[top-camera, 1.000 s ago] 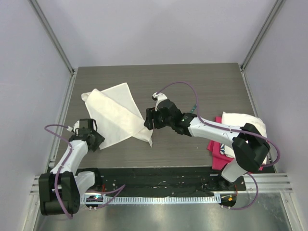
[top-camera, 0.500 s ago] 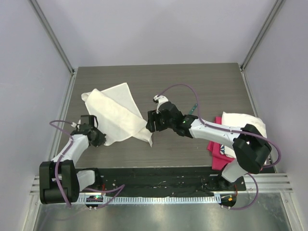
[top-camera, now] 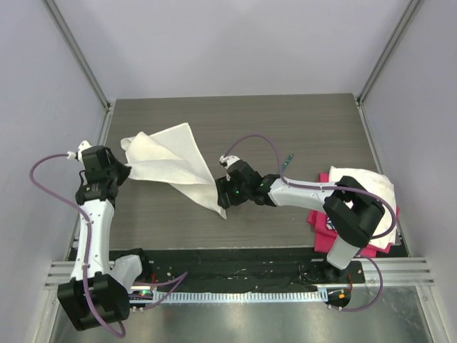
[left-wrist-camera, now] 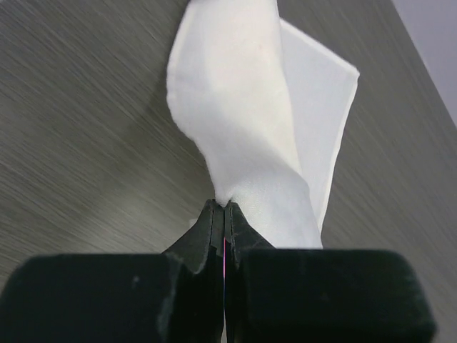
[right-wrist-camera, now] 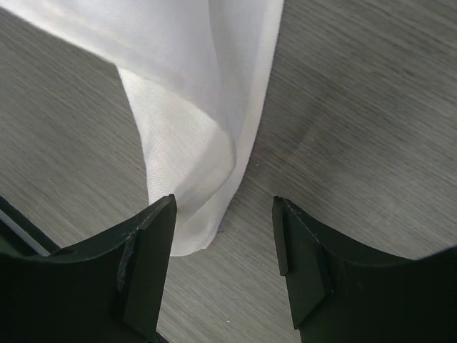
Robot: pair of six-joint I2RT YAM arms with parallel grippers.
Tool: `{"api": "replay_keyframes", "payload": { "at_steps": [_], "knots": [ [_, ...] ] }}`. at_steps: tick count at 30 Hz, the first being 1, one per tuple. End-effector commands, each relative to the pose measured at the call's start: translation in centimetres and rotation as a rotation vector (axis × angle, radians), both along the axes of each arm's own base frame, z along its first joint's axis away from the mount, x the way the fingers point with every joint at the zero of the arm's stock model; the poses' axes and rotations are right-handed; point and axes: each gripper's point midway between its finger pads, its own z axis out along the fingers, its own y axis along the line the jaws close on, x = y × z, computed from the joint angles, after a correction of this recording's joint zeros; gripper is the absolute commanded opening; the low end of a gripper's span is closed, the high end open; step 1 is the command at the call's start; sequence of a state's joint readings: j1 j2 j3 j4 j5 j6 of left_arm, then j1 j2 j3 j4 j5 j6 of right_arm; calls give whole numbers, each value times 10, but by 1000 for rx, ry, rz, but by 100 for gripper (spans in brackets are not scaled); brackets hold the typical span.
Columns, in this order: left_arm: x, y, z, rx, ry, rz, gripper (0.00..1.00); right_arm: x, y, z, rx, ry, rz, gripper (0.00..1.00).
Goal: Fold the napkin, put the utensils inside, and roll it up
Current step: Flatten the napkin out
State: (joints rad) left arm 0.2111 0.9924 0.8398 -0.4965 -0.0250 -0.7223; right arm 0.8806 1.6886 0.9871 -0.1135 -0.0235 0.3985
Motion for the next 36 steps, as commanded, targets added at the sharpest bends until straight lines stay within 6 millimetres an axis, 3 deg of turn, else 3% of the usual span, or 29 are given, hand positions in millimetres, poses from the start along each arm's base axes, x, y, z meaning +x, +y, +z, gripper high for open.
{"api": "replay_keyframes", "payload": {
  "at_steps": [1,6,8,11,14,18,25,36],
  "knots": [
    [-7,39,26,120,-111,134,0,-14,10,19,43,-38,44,64],
    [-22,61,38,263,-44,167,0,-36,16,13,27,-29,87,64],
    [-28,68,51,311,-51,187,0,-38,15,3,3,-4,77,64],
    [-38,77,54,348,-36,241,0,-42,14,-2,-6,29,57,64],
    [-42,78,52,352,-31,250,0,-45,11,4,15,34,38,64],
    [-39,74,49,332,-36,232,0,-41,2,-3,-17,14,9,64],
    [-39,72,48,328,-41,223,0,-44,24,-6,16,79,39,62],
    [-37,70,46,322,-41,208,0,-46,39,-12,41,104,94,58]
  ]
}}
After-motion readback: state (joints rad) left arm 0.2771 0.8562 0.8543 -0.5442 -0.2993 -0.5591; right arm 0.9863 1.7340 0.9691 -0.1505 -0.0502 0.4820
